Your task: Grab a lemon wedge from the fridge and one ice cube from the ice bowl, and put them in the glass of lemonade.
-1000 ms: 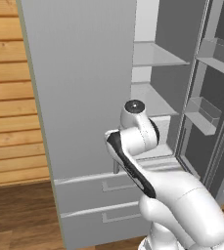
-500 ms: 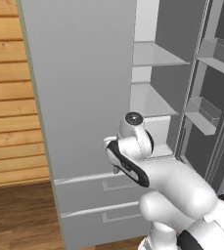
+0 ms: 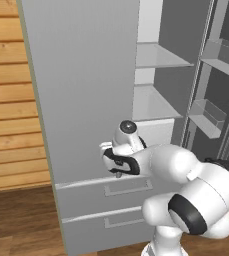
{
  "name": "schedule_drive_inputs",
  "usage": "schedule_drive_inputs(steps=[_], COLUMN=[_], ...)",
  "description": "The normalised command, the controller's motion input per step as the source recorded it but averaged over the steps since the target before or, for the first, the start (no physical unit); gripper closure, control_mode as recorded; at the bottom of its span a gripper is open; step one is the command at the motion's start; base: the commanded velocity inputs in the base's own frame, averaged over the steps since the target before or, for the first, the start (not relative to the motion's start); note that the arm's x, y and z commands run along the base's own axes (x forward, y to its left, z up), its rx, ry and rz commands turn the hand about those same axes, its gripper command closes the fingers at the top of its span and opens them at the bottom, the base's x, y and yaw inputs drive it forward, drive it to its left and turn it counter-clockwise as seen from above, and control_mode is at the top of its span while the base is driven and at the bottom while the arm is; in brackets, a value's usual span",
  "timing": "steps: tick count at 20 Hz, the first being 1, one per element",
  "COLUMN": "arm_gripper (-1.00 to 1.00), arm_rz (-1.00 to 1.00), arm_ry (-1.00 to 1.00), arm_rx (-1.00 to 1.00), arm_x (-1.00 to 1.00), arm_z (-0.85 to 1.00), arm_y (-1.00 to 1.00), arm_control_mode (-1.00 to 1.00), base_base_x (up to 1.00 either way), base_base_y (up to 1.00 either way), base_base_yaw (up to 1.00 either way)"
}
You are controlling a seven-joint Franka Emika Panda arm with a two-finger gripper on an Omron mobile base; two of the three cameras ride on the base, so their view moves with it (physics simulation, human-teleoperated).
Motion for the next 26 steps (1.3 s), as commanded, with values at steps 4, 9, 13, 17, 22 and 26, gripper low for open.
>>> schedule_drive_inputs(steps=[4, 9, 13, 17, 22, 26], arm_gripper=[-1.00, -1.00, -1.00, -1.00, -1.00, -1.00], arm_rz=[0.00, 0.00, -0.03, -0.02, -0.01, -0.03], arm_ry=[0.00, 0.00, 0.00, 0.00, 0.00, 0.00], arm_rx=[0.00, 0.00, 0.00, 0.00, 0.00, 0.00], arm_x=[0.12, 0.08, -0.16, -0.25, 0.11, 0.32], arm_z=[-0.10, -0.10, -0.02, 0.00, -0.22, -0.30], arm_y=[-0.07, -0.13, -0.07, -0.01, -0.02, -0.11], arm_control_mode=[-1.00, -1.00, -1.00, -1.00, -1.00, -1.00], base_base_x=[0.00, 0.00, 0.00, 0.00, 0.00, 0.00], base_base_y=[0.00, 0.00, 0.00, 0.00, 0.00, 0.00], base_base_yaw=[0.00, 0.00, 0.00, 0.00, 0.00, 0.00])
